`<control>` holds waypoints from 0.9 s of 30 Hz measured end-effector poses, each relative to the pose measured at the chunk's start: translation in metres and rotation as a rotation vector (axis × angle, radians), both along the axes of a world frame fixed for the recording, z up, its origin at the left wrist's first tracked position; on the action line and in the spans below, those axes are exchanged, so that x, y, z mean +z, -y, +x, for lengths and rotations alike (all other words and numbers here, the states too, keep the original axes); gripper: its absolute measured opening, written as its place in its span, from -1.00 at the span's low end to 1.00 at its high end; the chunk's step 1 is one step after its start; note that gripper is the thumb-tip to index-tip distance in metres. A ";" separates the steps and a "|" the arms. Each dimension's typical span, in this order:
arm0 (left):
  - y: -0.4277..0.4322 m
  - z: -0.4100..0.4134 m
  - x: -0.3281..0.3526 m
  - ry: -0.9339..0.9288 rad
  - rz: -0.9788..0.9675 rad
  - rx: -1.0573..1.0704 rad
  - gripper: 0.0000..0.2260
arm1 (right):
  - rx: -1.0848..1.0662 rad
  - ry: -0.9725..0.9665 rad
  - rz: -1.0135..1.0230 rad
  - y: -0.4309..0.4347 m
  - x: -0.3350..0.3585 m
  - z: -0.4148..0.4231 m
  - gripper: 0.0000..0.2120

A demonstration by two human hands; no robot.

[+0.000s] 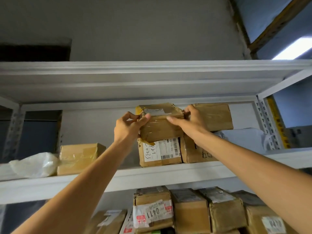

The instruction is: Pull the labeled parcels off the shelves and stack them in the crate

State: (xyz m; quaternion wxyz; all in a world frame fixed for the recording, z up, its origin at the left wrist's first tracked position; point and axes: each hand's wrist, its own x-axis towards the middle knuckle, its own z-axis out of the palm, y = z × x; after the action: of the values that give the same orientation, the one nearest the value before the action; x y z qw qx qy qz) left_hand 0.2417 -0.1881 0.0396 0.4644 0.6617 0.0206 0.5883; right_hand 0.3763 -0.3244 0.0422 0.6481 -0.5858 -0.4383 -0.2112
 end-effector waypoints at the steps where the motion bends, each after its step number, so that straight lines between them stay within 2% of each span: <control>1: 0.001 -0.001 -0.001 0.026 -0.034 -0.014 -0.69 | 0.022 -0.009 0.019 0.003 0.000 -0.004 -0.56; 5: 0.001 -0.002 -0.008 0.065 -0.155 -0.086 -0.72 | 0.027 -0.054 0.058 0.006 -0.002 -0.008 -0.58; 7: 0.000 -0.003 -0.011 0.004 -0.175 -0.116 -0.56 | 0.074 -0.099 0.022 0.008 -0.005 -0.008 -0.61; 10: -0.003 -0.004 -0.017 -0.064 -0.151 -0.190 -0.51 | 0.087 -0.077 -0.059 0.009 -0.009 -0.008 -0.53; 16: -0.003 -0.021 -0.033 -0.040 -0.089 -0.313 -0.53 | 0.152 0.028 -0.094 0.022 -0.029 -0.028 -0.66; 24: -0.002 -0.041 -0.092 0.046 -0.002 -0.342 -0.44 | 0.157 0.185 -0.051 0.034 -0.084 -0.032 -0.50; 27: 0.000 -0.046 -0.098 0.051 0.040 -0.338 -0.55 | 0.188 0.181 -0.022 0.033 -0.092 -0.034 -0.45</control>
State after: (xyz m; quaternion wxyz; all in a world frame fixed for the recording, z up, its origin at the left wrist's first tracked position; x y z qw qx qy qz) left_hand 0.1954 -0.1878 -0.0585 0.5439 0.6496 -0.1145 0.5188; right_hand 0.3425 -0.3575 -0.0494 0.6163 -0.5279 -0.5502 -0.1969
